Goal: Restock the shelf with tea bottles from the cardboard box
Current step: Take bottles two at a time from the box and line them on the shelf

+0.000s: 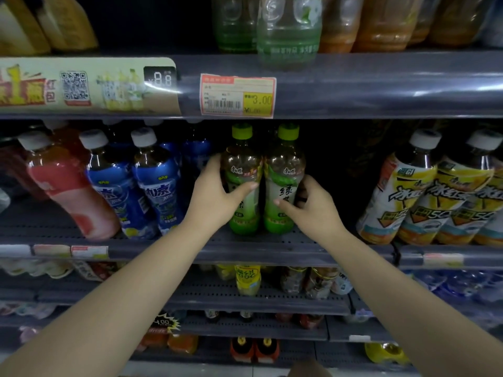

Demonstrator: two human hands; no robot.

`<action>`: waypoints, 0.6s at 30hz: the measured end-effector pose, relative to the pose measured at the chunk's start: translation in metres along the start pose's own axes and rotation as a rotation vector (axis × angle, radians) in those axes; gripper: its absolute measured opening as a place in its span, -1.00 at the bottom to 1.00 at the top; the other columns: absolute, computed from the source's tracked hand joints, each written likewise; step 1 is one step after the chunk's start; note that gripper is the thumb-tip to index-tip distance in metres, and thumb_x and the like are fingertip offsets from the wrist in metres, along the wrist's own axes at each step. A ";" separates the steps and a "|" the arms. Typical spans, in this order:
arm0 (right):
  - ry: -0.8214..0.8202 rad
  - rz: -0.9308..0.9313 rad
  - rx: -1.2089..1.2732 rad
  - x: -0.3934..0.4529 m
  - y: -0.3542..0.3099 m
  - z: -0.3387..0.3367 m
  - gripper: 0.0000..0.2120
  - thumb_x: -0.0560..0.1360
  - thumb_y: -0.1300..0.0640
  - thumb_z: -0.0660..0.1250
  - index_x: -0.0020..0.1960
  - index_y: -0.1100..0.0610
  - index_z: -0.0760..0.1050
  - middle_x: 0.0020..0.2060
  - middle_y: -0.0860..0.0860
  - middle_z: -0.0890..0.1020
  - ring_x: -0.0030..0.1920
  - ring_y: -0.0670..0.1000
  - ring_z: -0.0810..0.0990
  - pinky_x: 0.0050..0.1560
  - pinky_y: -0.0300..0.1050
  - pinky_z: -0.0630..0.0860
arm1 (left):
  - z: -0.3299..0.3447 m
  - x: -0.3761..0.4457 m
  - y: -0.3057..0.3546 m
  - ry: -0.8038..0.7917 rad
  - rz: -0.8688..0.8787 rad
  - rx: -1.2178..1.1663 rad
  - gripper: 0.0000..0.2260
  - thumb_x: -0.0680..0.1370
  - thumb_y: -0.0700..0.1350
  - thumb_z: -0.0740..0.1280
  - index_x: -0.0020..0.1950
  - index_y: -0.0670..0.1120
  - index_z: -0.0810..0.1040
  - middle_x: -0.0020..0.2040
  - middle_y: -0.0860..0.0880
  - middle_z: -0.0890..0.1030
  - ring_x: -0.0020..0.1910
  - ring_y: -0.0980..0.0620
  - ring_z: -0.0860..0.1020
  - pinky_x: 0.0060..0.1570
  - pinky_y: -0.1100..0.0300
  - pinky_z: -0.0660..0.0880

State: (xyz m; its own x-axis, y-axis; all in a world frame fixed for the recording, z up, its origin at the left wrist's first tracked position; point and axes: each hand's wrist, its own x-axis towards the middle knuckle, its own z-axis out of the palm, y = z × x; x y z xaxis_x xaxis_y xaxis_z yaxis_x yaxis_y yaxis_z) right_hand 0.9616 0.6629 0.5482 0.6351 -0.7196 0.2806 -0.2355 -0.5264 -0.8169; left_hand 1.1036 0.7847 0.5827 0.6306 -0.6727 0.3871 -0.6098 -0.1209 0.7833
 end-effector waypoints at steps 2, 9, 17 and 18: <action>0.033 -0.034 -0.036 0.005 0.002 0.004 -0.50 0.42 0.04 0.44 0.30 0.09 0.37 0.19 0.03 0.56 0.22 0.04 0.51 0.20 -0.05 0.48 | 0.004 0.005 -0.003 0.011 0.019 0.011 -0.49 0.43 -0.03 0.46 0.32 -0.06 0.39 0.23 -0.01 0.54 0.23 0.02 0.49 0.18 0.18 0.40; 0.141 -0.042 -0.093 0.024 0.005 0.017 -0.53 0.40 0.01 0.46 0.21 0.16 0.41 0.09 0.10 0.59 0.13 0.08 0.57 0.10 -0.05 0.55 | 0.017 0.024 -0.014 0.094 0.008 0.069 -0.44 0.45 -0.02 0.43 0.39 -0.11 0.34 0.28 -0.10 0.52 0.29 -0.09 0.47 0.23 0.12 0.41; 0.170 0.001 -0.079 0.040 0.010 0.023 -0.53 0.36 0.03 0.49 0.15 0.19 0.41 0.07 0.14 0.58 0.09 0.09 0.57 0.05 -0.05 0.56 | 0.030 0.032 -0.016 0.169 0.008 0.148 -0.45 0.47 -0.07 0.41 0.39 -0.18 0.32 0.28 -0.17 0.52 0.26 -0.14 0.49 0.18 0.16 0.40; 0.167 0.008 -0.075 0.041 0.011 0.023 -0.53 0.36 0.04 0.49 0.15 0.19 0.41 0.07 0.14 0.57 0.09 0.09 0.57 0.05 -0.05 0.56 | 0.032 0.031 -0.017 0.186 0.003 0.151 -0.45 0.48 -0.07 0.41 0.40 -0.18 0.31 0.28 -0.17 0.52 0.26 -0.14 0.49 0.19 0.15 0.41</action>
State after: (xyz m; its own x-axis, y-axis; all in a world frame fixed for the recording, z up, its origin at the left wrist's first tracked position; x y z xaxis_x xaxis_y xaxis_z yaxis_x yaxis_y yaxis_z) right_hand 1.0025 0.6383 0.5393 0.5039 -0.7856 0.3592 -0.2982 -0.5484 -0.7812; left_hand 1.1179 0.7422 0.5661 0.6977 -0.5288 0.4833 -0.6680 -0.2366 0.7055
